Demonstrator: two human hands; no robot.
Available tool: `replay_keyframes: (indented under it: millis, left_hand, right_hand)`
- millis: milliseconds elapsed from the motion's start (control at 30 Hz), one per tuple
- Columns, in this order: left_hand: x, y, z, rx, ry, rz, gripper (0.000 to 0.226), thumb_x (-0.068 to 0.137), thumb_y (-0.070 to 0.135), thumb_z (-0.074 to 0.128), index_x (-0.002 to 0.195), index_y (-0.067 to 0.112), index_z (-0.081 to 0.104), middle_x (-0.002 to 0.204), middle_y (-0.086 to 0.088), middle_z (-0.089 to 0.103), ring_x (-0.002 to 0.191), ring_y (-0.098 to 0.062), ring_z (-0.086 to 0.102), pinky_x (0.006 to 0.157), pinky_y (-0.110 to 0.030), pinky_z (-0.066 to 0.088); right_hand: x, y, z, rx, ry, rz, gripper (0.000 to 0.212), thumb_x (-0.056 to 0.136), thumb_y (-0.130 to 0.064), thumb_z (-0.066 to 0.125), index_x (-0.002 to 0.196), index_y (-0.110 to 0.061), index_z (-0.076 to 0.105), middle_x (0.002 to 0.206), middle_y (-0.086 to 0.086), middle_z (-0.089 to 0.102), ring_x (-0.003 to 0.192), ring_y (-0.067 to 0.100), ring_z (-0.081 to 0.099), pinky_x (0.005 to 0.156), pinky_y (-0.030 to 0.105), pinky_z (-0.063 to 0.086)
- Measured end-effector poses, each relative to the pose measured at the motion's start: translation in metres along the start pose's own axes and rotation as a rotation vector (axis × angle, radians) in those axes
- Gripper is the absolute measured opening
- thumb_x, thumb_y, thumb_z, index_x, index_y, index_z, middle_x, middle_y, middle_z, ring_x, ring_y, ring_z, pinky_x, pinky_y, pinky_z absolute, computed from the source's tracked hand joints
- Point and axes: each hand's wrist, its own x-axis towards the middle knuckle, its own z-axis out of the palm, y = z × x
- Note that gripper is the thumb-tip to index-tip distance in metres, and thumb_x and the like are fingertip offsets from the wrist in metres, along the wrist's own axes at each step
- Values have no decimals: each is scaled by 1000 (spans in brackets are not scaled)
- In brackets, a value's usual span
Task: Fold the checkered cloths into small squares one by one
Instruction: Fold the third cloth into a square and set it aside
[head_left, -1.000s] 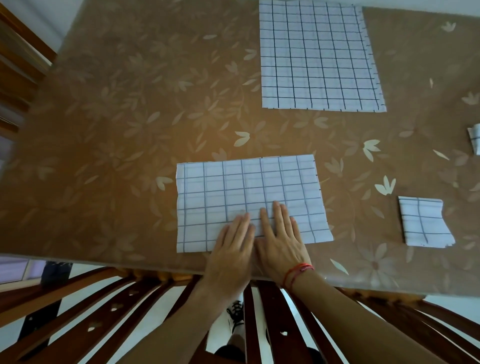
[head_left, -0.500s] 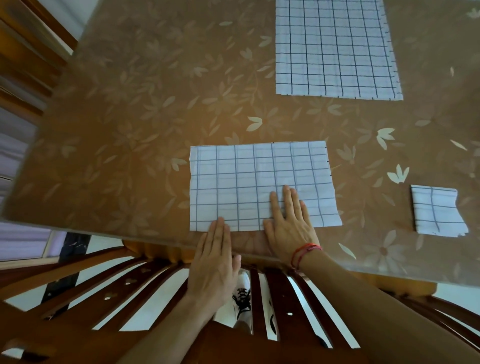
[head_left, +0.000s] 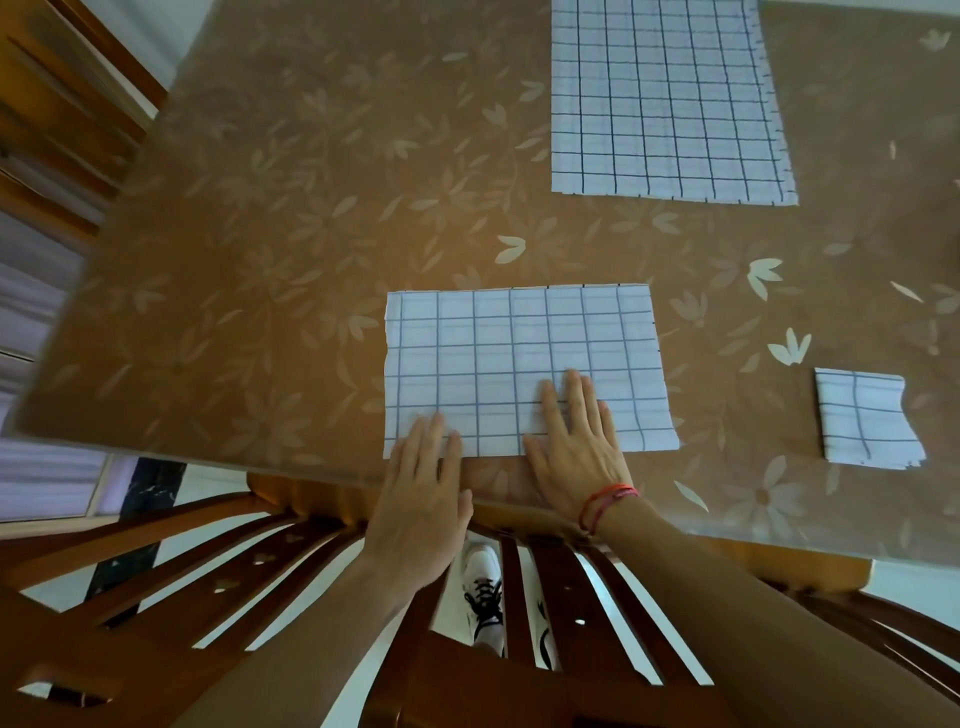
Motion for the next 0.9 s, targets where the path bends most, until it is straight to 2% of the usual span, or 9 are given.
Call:
replay_keyframes:
  millis: [67,133,267,333,500,700,833,900]
  left_hand:
    - [5,0,8,24,-44,19,65,98,43,25,153,6,22,162,-21,6,150,-38,2,118,-55,22]
    - [6,-3,16,36,-77,-12,70,96,46,15,154,8,16,162,-21,1,149,-38,0,118,-55,22]
    - [5,-3,24,23,-38,-13,69,97,46,21,154,8,17,162,-21,6,149,-39,6,117,-55,22]
    - [4,-3,25,25,-40,1,69,98,46,22,155,7,17,161,-23,7,149,-40,5,117,-56,22]
    - [3,-8,27,43,-54,29,70,98,49,25,154,6,19,161,-23,7,149,-40,3,116,-57,23]
    - [5,-9,27,38,-72,42,70,98,48,25,152,5,24,160,-25,10,148,-42,7,114,-60,26]
    - [3,-9,25,47,-71,36,71,98,49,23,154,5,21,161,-24,7,149,-41,3,116,-59,23]
    - [4,-8,22,41,-74,26,71,98,49,24,154,6,21,161,-23,7,149,-41,3,116,-58,23]
  right_hand:
    - [-3,-2,1,-42,44,-28,68,98,-46,24,154,-14,3,160,15,-10,148,29,-9,121,48,6]
    - [-8,-7,1,-64,59,-93,69,98,-46,21,153,-9,4,160,15,-7,148,29,-6,120,48,8]
    - [-27,-22,14,-158,31,-346,68,100,-44,19,152,0,11,159,18,2,148,31,0,118,49,17]
    - [-35,-25,26,-187,-16,-404,70,101,-47,20,151,0,10,159,19,1,148,31,-2,119,49,16]
    - [-46,-14,31,-238,-49,-330,79,97,-55,28,152,0,11,160,17,0,148,30,-1,119,47,14]
    - [-65,37,13,-273,-60,-161,81,95,-55,33,149,3,19,158,21,9,147,33,9,116,49,25]
    - [-83,80,0,-325,-58,-53,85,97,-60,9,146,7,26,156,23,18,144,35,19,113,51,29]
    - [-86,89,-2,-328,-58,-22,89,96,-62,2,145,8,27,155,23,21,144,35,22,113,50,24]
